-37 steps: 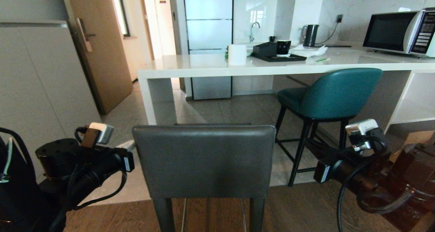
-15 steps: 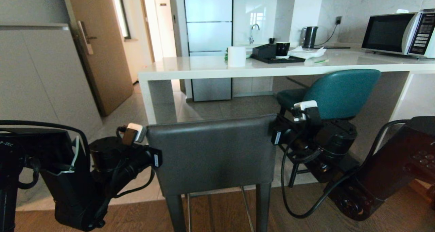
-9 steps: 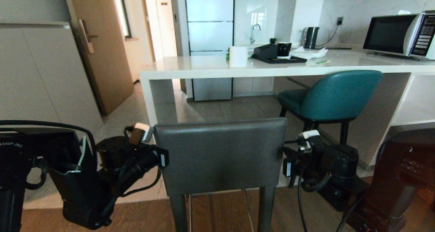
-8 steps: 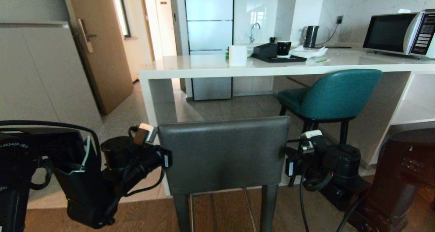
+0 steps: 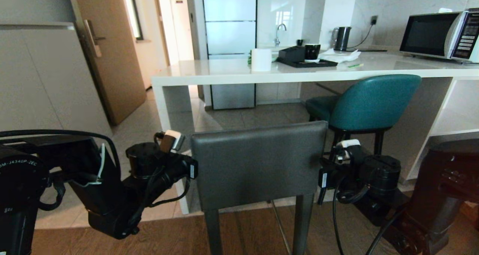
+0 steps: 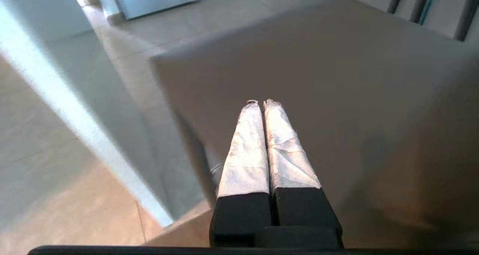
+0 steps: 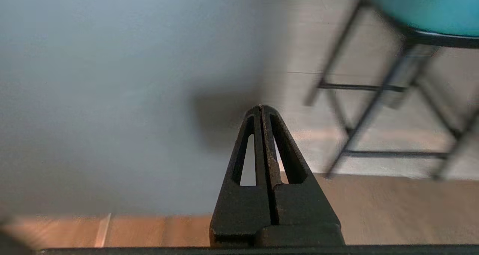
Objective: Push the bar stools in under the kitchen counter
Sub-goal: Push the gray chair back under the dining table
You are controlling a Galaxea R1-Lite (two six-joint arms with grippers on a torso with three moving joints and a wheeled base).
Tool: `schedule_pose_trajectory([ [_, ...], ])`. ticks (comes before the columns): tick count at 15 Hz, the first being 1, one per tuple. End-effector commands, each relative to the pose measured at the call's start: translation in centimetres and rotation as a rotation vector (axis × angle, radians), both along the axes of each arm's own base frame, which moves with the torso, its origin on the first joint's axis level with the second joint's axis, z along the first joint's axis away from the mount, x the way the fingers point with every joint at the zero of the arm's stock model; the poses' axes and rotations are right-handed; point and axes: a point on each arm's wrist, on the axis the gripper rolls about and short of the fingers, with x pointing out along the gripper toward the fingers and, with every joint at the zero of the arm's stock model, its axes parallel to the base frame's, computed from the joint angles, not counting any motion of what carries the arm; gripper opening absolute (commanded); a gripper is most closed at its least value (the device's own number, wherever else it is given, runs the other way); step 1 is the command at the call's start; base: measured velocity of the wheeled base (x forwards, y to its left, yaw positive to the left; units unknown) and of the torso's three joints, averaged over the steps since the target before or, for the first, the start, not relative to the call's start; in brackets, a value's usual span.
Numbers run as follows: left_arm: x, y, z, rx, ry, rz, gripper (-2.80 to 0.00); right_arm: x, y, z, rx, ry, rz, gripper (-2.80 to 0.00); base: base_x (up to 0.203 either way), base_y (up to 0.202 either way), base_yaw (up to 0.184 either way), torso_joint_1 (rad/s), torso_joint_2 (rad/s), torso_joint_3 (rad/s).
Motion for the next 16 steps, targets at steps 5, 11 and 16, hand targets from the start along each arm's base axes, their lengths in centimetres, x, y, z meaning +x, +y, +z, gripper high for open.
schedule_pose_trajectory([
  [5, -1.0, 1.2, 0.5, 0.002, 0.001, 0.031, -2.80, 1.5, -5.1, 2.6, 0.026, -0.102, -0.138, -2.80, 0.000, 0.000, 0.000, 0.000, 0.00, 0.000],
  [11, -1.6, 0.1, 0.2, 0.004, 0.012, -0.009, -2.80, 3.7, 1.2, 3.2, 0.028, -0.197, 0.106, -2.80, 0.000, 0.000, 0.000, 0.000, 0.00, 0.000],
  [16, -1.7, -1.3, 0.6, -0.008, -0.022, -0.044, -2.80, 0.8, 4.1, 1.6, 0.008, -0.113, 0.212, -2.80, 0.000, 0.000, 0.000, 0.000, 0.00, 0.000],
])
